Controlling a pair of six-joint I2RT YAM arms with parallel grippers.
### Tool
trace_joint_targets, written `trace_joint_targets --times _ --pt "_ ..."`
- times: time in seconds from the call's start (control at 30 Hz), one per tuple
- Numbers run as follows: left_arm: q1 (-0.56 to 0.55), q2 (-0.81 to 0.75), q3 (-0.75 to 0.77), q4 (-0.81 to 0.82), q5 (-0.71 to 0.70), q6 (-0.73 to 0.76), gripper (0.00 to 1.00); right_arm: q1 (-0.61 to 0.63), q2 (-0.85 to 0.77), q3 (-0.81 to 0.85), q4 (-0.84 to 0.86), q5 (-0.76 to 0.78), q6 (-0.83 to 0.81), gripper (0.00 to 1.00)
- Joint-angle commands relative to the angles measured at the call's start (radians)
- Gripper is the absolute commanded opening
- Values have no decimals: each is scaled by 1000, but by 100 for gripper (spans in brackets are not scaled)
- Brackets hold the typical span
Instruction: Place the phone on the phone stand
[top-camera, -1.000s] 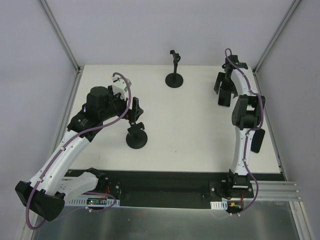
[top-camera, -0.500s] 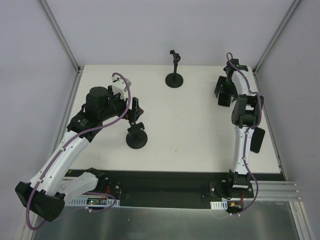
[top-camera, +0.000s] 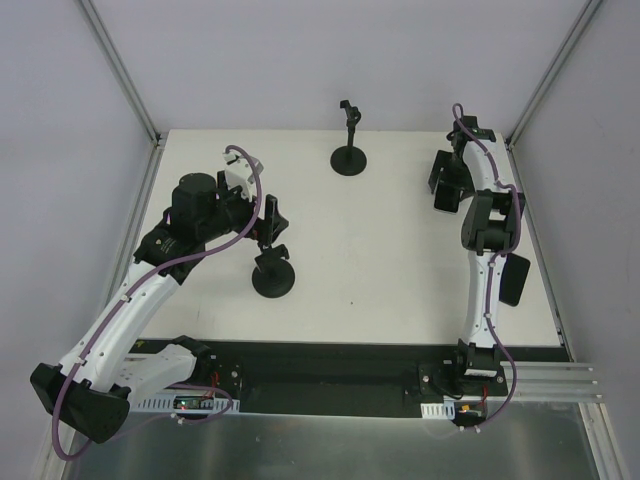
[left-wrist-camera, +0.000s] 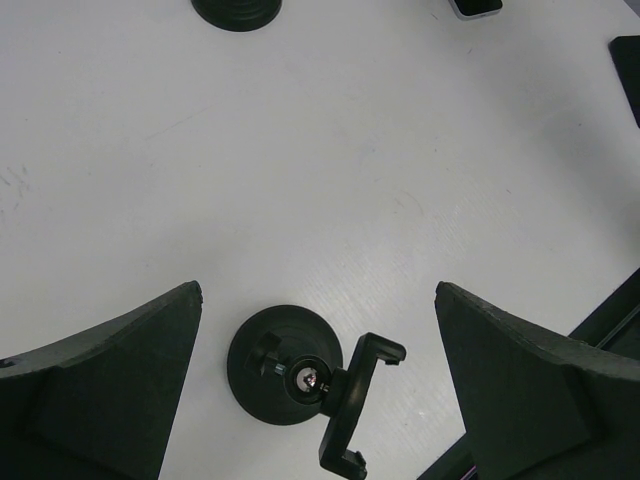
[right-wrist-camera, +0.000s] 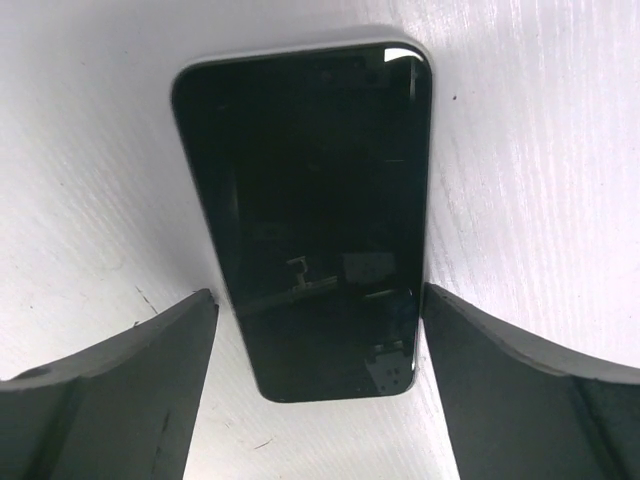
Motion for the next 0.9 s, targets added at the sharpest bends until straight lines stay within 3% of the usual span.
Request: trace_joint_targets --times 0.0,0.17,0.43,0.67,0.87 --pt "12 -4 -8 33 24 -3 99 -4 42 38 -53 -16 -27 81" --pt "14 -1 -8 33 25 -5 99 -4 15 7 -29 -62 -26 62" --pt "15 7 -8 35 32 -9 99 -4 -91 -103 48 -69 -31 41" --pt "17 4 -8 33 38 -12 99 -4 -162 -215 146 -141 -28 1" --pt "17 1 -6 35 39 -15 99 -4 -268 -396 301 -160 -12 1"
